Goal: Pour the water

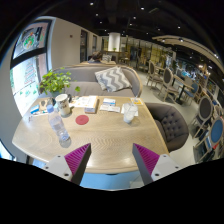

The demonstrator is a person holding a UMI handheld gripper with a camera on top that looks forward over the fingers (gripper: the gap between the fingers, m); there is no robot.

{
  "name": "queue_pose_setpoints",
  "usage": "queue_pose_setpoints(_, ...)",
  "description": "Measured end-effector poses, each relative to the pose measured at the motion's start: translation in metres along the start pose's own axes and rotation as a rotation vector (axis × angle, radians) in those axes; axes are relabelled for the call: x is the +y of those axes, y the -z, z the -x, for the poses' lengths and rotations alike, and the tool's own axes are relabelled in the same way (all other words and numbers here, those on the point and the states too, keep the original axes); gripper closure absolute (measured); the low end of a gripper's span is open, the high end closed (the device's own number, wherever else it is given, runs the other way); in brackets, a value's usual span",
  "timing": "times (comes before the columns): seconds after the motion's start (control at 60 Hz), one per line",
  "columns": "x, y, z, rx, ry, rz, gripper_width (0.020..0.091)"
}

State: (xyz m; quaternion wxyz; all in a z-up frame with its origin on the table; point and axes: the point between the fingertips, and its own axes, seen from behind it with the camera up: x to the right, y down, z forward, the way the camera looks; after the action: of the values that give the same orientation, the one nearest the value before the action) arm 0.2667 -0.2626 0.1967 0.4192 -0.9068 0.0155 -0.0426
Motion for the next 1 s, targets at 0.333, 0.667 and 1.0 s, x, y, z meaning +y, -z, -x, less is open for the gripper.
queue_pose_setpoints(0.333, 0.015, -0.022, 0.109, -0.127, 0.007, 0.003, 0.0252)
queue_pose_setpoints(0.667, -0.004, -0.103, 0.242, -0.187, -0.05, -0.094, 0.025)
queue_pose_setpoints(1.0, -0.026, -0.204, 0.272, -0.099, -0.043, -0.195, 0.048)
